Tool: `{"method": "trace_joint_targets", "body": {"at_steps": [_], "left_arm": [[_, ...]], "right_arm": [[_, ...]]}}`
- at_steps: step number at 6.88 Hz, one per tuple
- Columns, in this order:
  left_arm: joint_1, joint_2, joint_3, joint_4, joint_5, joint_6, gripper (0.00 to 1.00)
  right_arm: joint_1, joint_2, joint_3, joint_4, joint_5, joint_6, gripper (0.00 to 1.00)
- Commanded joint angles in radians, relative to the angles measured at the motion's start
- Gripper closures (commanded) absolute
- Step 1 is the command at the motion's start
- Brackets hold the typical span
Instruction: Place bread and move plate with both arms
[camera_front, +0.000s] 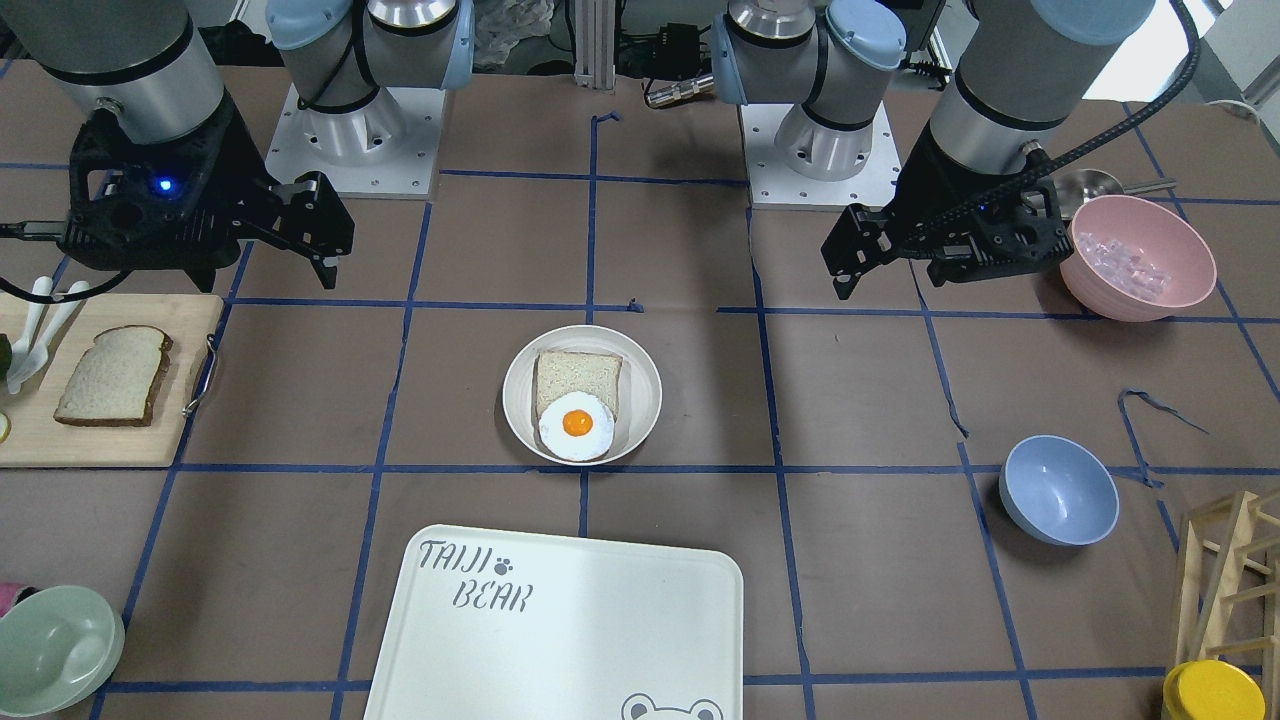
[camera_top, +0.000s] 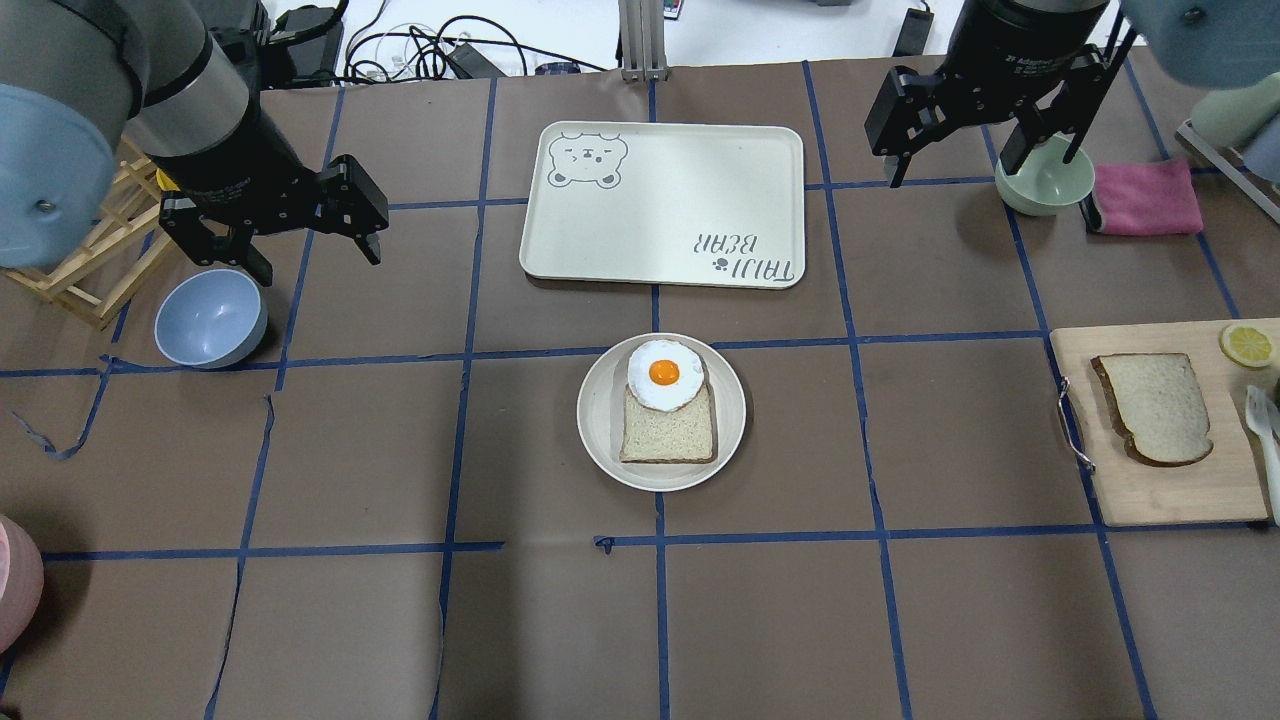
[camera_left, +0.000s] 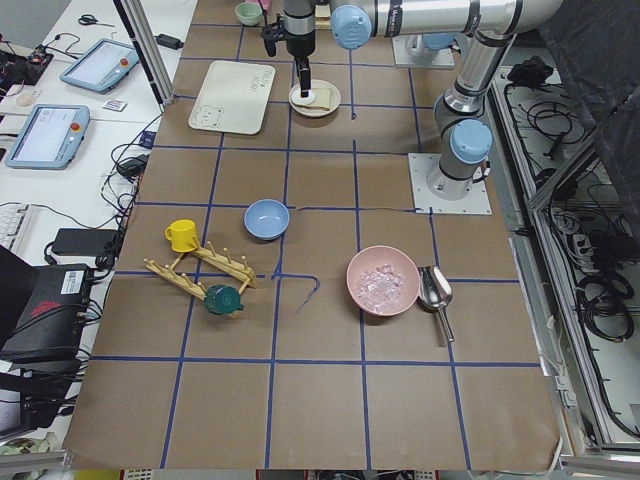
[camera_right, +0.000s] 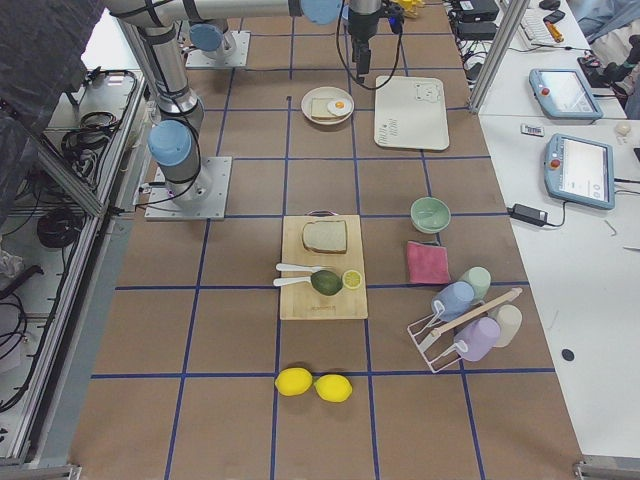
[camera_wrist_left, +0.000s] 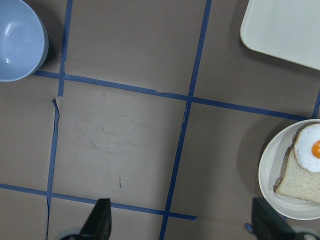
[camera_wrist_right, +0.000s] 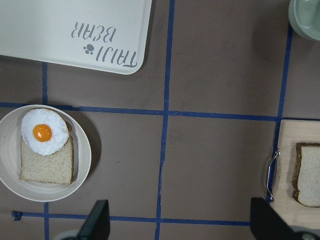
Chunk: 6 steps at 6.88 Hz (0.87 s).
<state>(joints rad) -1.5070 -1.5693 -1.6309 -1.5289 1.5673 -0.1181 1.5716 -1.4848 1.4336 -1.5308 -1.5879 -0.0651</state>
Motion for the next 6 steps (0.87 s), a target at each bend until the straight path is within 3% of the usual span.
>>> {"method": "trace_joint_targets", "body": {"at_steps": [1, 6], "left_arm": [[0.001, 0.003, -0.001, -0.002, 0.005, 0.000, 0.00], [0.002, -0.005, -0.003, -0.002, 0.017, 0.008, 0.00]], "right_arm": [[-0.008, 0.000, 0.001, 0.003, -0.013, -0.001, 0.00], [-0.004, 0.012, 0.005, -0.005, -0.001, -0.004, 0.00]]}}
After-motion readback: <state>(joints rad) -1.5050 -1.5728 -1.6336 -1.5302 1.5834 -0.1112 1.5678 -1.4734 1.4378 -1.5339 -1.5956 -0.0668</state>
